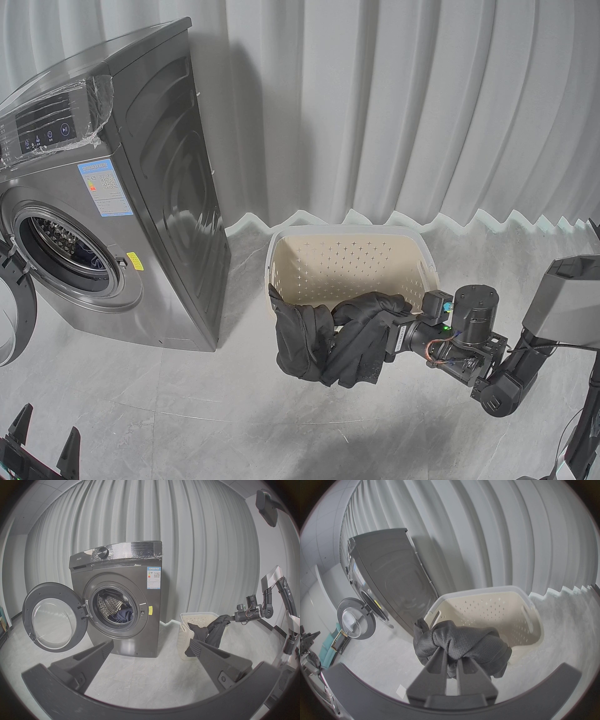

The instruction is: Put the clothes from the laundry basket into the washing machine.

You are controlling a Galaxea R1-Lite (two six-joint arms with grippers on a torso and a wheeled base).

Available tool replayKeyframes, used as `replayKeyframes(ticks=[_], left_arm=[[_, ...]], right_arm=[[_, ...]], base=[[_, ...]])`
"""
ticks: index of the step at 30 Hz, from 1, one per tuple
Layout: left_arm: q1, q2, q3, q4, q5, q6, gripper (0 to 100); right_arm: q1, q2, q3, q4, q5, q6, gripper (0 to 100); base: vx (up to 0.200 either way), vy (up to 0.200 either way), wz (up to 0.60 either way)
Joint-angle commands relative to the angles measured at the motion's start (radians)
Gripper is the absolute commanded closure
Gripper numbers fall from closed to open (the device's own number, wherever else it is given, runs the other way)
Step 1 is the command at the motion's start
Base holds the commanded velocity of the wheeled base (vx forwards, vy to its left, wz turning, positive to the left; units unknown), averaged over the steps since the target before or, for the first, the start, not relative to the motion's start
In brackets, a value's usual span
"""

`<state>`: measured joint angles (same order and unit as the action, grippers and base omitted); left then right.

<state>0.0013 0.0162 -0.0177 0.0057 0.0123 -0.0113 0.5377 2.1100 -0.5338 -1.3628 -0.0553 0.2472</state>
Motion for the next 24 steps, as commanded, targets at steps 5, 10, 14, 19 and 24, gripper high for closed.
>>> replayKeyframes(ticks=[5,10,14,19,24], left_arm=[[0.0,-0.016,0.016,-0.001,-0.003,0.001,0],[0.0,-0.016,0.016,-0.001,-0.003,0.005,0],[0.0,-0.016,0.016,0.0,-0.003,0.01,0],[0.0,-0.016,0.016,-0.001,-0.003,0.013,0],[0.0,-0.016,0.016,0.0,-0.003,0.013,0]], right_arm=[[0.012,-0.102,0.063,-0.102,-0.044,-0.034,100],[0.012,-0.165,0.094,-0.13,-0.043,-0.075,100],[0.028,-0.24,0.091,-0.122,-0.043,-0.106,100],[0.047,-0.315,0.08,-0.073,-0.054,-0.129,100],[0.048,-0.37,0.064,-0.029,-0.057,-0.134,100]], base=[[0.0,0.0,0.0],[0.0,0.0,0.0],[0.0,0.0,0.0],[0.0,0.0,0.0],[0.0,0.0,0.0]])
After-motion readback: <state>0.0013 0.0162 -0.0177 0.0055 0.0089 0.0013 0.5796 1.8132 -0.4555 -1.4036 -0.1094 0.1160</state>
